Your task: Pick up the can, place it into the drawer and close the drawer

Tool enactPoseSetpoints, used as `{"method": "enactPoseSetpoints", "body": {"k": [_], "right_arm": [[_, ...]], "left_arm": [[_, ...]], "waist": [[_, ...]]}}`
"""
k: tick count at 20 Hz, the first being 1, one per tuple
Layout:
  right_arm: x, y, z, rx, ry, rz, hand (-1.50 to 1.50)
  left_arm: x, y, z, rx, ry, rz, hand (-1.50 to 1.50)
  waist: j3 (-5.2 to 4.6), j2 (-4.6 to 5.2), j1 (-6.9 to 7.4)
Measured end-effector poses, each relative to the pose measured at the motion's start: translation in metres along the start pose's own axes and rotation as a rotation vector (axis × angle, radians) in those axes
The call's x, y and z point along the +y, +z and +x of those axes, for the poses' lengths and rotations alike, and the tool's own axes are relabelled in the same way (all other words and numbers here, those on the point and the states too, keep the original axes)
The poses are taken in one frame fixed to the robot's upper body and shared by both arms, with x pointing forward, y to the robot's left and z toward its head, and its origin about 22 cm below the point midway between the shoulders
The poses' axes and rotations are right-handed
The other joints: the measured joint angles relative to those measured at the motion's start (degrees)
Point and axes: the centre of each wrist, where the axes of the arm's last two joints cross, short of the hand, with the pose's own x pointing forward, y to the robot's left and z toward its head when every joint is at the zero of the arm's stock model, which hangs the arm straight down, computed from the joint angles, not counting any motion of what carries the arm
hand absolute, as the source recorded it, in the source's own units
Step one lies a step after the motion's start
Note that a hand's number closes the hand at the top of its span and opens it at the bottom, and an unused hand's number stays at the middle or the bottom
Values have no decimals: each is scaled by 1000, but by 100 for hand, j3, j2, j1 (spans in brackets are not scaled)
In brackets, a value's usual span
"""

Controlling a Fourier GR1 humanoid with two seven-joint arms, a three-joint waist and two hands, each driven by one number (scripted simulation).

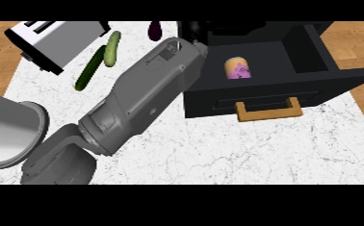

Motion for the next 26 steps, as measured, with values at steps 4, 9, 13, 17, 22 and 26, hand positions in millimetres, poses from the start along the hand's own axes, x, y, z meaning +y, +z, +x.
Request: {"method": "enactPoseSetpoints", "body": {"k": [4,9,13,17,22,26], "right_arm": [[3,-7,6,-80,91,58,-150],[18,-22,15,-159,222,110,-150],[36,-36,20,-196,323,136,-150],[59,-50,19,-207,411,157,-150],[84,-77,7,-218,534,187,-150],[108,-105,-6,-234,611,190,-150]], "left_arm": [[-1,0,2,-22,25,-5,-150],[-10,2,18,-63,41,-12,-150],[-13,1,25,-87,52,-8,-150],[-15,3,27,-72,66,-15,-150],[-12,2,22,-55,72,-13,-150],[-10,2,25,-41,78,-9,-150]], "waist": [[-1,-7,54],[-1,-6,151],[-4,-11,264],[-8,-39,388],[-9,-51,478],[-10,-76,549]]}}
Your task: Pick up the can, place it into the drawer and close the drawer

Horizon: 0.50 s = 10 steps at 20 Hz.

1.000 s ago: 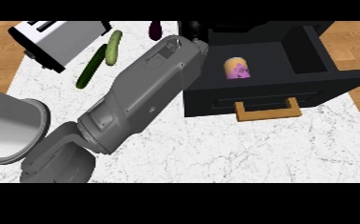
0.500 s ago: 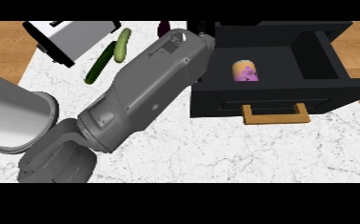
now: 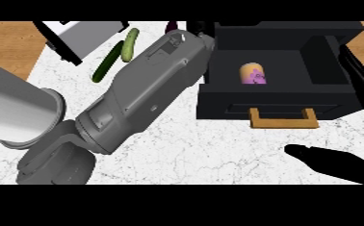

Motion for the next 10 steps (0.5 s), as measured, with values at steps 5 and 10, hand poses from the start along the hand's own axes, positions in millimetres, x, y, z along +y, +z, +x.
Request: {"method": "enactPoseSetpoints", "body": {"k": [5,10], "right_arm": [[34,-33,-4,-18,110,53,-150],[63,-65,-20,-32,226,118,-150]], "left_arm": [[4,-4,7,0,-14,15,-150],[18,-7,10,2,-22,18,-150]], "waist": [[-1,-15,48],[-1,-32,146]]}}
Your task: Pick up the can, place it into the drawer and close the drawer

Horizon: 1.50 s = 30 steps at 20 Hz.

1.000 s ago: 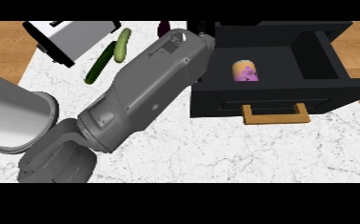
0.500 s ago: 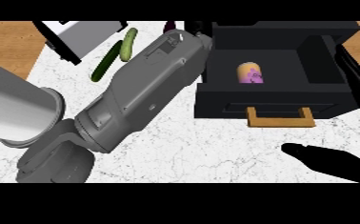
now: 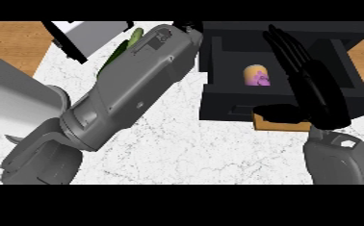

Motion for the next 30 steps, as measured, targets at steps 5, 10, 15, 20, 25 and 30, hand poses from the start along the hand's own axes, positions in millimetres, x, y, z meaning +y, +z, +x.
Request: {"method": "enactPoseSetpoints", "body": {"k": [5,10,15,20,25,30], "right_arm": [[29,-24,-9,-3,137,76,-150],[56,-48,-23,26,208,95,-150],[88,-60,-41,64,265,113,-150],[101,-74,-56,64,346,75,-150],[107,-85,-67,67,388,22,-150],[107,-96,-76,82,410,-24,-150]], "left_arm": [[21,-4,-1,-1,-14,16,-150],[38,-7,8,-5,-19,37,-150],[55,-7,20,-5,-16,43,-150],[71,-3,18,-6,-23,47,-150],[84,-2,27,-10,-22,43,-150],[93,2,27,-11,-20,45,-150]], "waist": [[-1,-9,39],[2,-6,32],[4,-1,55],[-55,-44,96],[-83,-57,136],[-81,-22,198]]}}
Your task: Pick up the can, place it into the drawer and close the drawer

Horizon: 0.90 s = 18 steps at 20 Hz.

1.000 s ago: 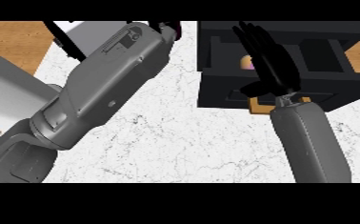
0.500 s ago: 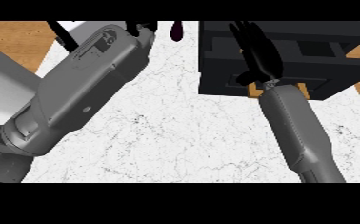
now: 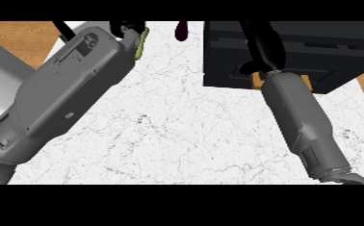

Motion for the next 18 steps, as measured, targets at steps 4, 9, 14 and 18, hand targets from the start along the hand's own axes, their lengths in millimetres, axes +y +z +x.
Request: {"method": "enactPoseSetpoints", "body": {"k": [4,9,14,18], "right_arm": [[0,-9,-6,14,14,-23,-150],[-5,-21,-10,42,22,-46,-150],[-14,-32,-13,62,37,-42,-150],[-22,-40,-16,83,58,-20,-150]], "left_arm": [[5,3,1,-6,-4,-6,-150],[15,3,9,-14,-12,-1,-150],[15,6,15,-17,-6,-10,-150],[15,10,15,-10,-5,-18,-150]], "waist": [[23,52,43],[69,116,77],[96,177,137],[123,229,183]]}}
